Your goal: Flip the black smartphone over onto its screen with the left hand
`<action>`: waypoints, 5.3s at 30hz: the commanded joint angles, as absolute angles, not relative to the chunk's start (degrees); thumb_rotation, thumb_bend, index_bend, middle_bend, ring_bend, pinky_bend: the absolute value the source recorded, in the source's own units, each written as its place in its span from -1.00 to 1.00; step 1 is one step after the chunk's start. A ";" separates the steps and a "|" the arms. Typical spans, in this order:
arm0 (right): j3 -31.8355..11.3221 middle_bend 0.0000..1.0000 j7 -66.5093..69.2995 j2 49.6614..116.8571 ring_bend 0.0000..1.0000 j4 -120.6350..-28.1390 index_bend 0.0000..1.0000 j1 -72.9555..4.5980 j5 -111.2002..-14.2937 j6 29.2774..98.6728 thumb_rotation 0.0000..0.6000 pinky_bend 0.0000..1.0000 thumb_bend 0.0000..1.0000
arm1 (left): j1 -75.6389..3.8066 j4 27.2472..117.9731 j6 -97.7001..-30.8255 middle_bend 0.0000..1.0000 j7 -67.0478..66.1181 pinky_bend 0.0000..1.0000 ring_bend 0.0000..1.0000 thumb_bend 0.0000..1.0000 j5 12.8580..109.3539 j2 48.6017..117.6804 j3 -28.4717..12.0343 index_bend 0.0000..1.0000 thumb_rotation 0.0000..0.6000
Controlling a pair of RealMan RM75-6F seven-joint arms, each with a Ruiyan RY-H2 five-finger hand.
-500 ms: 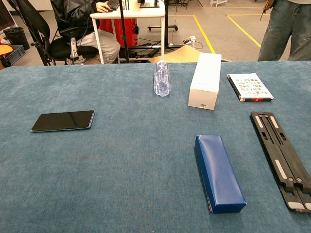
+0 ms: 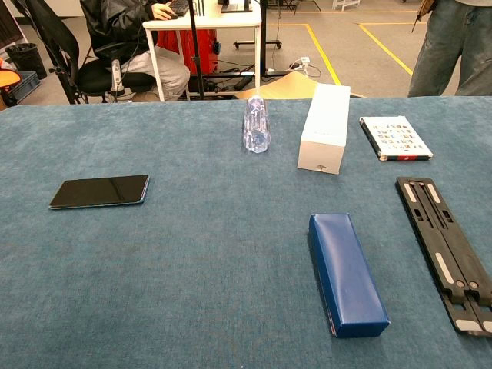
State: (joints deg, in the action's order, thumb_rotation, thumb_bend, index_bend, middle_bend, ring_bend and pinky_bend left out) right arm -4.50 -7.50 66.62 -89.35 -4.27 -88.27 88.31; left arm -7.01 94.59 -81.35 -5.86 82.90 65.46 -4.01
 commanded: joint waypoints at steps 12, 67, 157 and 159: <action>-4.94 -1.00 -8.11 67.60 -1.00 -88.18 -1.00 -5.79 -85.92 84.69 1.00 -1.00 -1.00 | -24.83 83.48 -59.10 -1.00 -15.59 -1.00 -1.00 -0.46 66.44 77.96 -12.24 -1.00 1.00; -4.89 -1.00 -8.87 67.90 -1.00 -87.24 -1.00 -6.40 -82.44 81.76 1.00 -1.00 -1.00 | -36.55 59.89 -46.60 -0.74 -8.27 -0.38 -0.50 0.58 66.67 96.65 -8.92 -0.58 1.00; -4.85 -1.00 -2.99 66.59 -1.00 -87.26 -1.00 -5.87 -84.01 83.83 1.00 -1.00 -1.00 | -20.71 91.53 -80.26 -1.00 -5.25 -1.00 -1.00 -0.94 74.84 70.17 -4.12 -1.00 1.00; -4.93 -1.00 -2.40 66.39 -1.00 -87.33 -1.00 -5.79 -84.29 84.23 1.00 -1.00 -1.00 | -18.20 94.79 -82.96 -1.00 -5.95 -1.00 -1.00 -0.94 76.44 68.22 -2.53 -1.00 1.00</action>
